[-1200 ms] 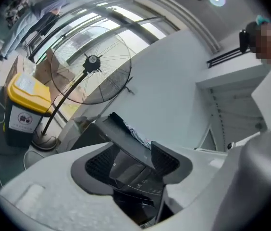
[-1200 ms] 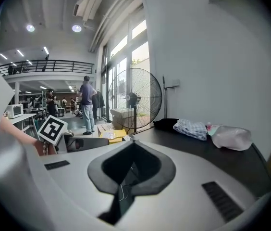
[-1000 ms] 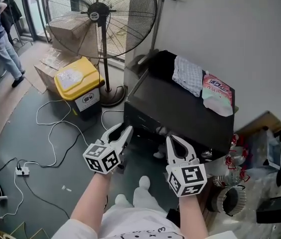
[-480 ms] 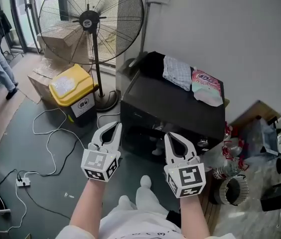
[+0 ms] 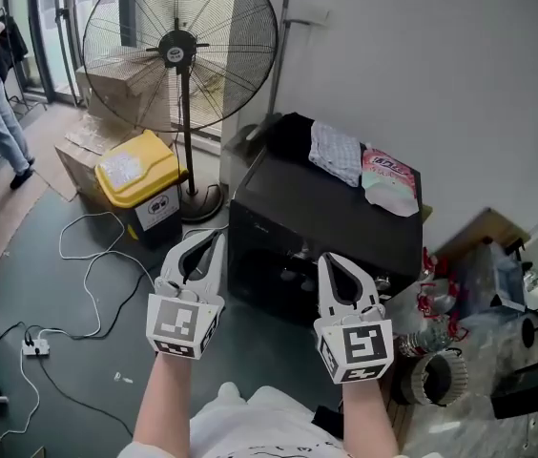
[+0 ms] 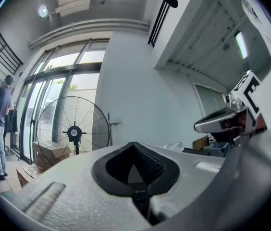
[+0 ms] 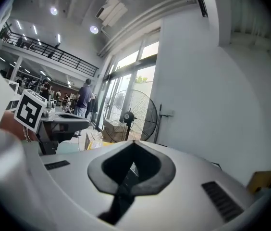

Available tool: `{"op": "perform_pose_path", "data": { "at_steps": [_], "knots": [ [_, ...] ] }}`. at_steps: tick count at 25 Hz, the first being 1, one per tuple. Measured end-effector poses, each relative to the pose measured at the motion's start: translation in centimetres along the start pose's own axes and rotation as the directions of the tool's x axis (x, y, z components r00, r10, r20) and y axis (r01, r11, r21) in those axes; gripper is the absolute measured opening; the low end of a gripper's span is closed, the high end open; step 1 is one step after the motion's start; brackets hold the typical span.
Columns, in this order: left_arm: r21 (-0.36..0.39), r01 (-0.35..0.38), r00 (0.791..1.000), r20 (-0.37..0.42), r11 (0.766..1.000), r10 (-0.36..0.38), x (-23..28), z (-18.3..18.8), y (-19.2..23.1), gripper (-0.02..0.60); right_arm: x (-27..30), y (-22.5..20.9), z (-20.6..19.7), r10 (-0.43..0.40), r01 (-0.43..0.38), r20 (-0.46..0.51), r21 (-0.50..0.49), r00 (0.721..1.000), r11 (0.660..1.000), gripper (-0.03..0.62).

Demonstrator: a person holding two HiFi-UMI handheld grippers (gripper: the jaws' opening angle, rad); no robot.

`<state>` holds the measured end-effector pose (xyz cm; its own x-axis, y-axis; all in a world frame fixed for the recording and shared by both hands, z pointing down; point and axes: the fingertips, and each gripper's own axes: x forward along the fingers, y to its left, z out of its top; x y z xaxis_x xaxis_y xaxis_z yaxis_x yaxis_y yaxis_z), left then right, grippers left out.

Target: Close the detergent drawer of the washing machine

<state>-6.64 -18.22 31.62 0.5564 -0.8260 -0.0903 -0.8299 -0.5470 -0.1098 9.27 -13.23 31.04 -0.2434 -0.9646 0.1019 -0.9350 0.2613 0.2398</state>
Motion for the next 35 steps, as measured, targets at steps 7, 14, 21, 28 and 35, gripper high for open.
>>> {"op": "perform_pose_path", "data": {
  "at_steps": [7,14,21,28,35],
  "knots": [
    [0.066,-0.018,0.999,0.041,0.998,0.015,-1.5,3.2,-0.9,0.017,-1.3,-0.3,2.1,0.017,-0.016,0.07,-0.02,0.997,1.0,-0.011],
    [0.085,-0.025,0.998,0.064,0.996,0.02,-2.8,6.5,-3.0,0.017,-3.9,-1.4,4.5,0.04,-0.039,0.118,-0.017,0.992,0.999,-0.011],
    [0.06,0.0,0.996,0.092,0.998,-0.006,-4.2,9.3,-4.6,0.017,-6.2,-2.7,6.2,0.032,-0.027,0.162,-0.037,0.986,0.999,-0.011],
    [0.084,-0.001,0.994,0.107,0.996,-0.008,-5.5,10.8,-5.8,0.017,-8.1,-3.4,6.8,0.022,-0.015,0.19,-0.039,0.982,0.999,-0.011],
    [0.135,-0.014,0.995,0.102,0.991,0.0,-6.0,11.5,-6.1,0.017,-9.4,-3.9,7.2,0.004,0.004,0.203,-0.042,0.979,0.999,-0.011]
  ]
}}
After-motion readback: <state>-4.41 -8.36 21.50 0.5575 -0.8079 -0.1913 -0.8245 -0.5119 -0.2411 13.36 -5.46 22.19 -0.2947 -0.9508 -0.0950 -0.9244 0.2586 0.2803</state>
